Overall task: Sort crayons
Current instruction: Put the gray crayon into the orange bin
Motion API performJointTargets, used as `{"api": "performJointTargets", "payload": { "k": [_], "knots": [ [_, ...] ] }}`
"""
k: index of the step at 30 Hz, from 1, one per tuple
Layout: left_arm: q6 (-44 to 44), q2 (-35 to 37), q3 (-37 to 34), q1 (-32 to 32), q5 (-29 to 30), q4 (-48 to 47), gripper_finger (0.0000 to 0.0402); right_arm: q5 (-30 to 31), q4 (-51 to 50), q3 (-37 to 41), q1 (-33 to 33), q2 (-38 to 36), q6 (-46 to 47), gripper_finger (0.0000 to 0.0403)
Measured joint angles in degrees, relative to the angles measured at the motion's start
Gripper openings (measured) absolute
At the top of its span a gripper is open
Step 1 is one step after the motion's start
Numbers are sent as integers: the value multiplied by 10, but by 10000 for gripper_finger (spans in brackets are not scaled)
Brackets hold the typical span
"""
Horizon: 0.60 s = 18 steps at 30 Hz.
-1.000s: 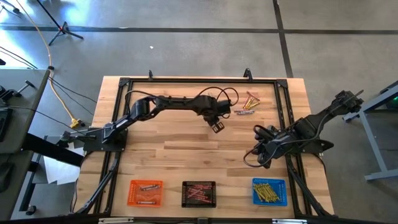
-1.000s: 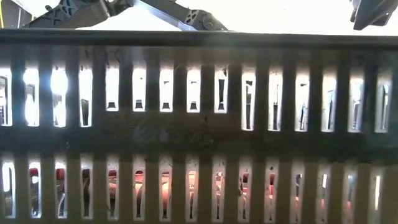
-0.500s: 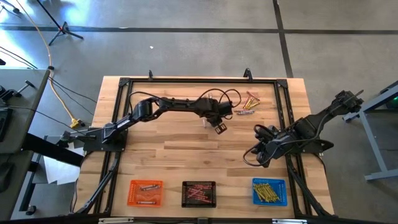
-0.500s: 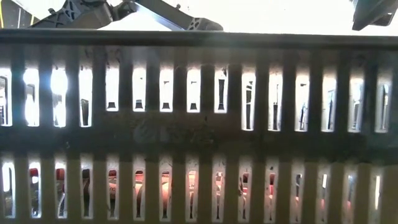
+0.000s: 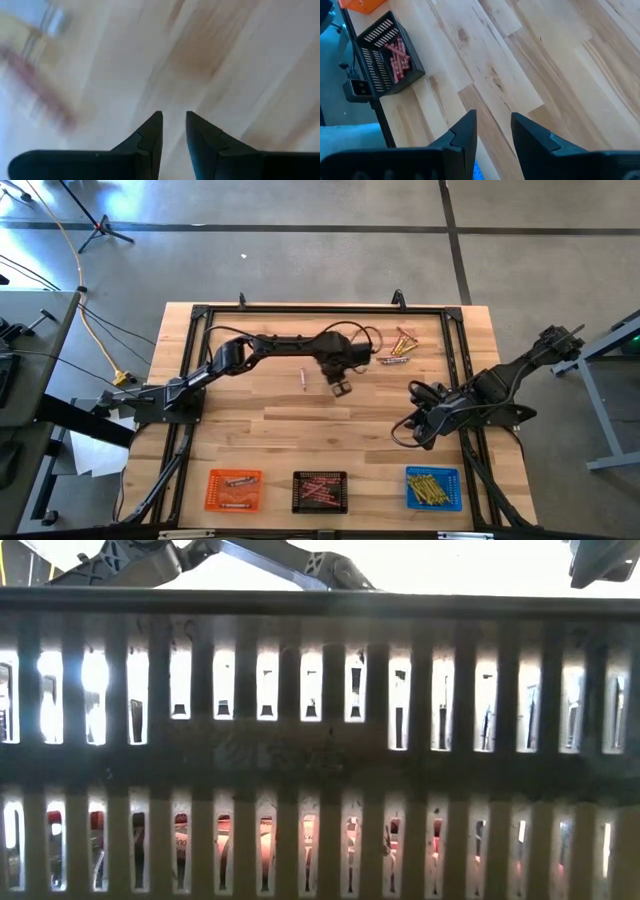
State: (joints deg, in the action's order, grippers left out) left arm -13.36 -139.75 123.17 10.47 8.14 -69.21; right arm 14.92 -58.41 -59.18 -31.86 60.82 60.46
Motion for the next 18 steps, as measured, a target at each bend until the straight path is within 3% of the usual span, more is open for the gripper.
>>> {"api": "performJointTargets", "payload": {
  "k": [4,7,12,18],
  "knots": [
    [-112,0,0,3,86,-160,72,2,-4,0,0,0,1,105],
    [-144,1,-15,-5,157,-210,72,10,-17,0,0,0,0,105],
    [-173,61,-114,-15,146,-149,72,10,-44,0,0,0,-4,105],
    [-287,206,-333,-5,132,-45,72,12,-72,0,4,-2,-5,105]
  ]
}}
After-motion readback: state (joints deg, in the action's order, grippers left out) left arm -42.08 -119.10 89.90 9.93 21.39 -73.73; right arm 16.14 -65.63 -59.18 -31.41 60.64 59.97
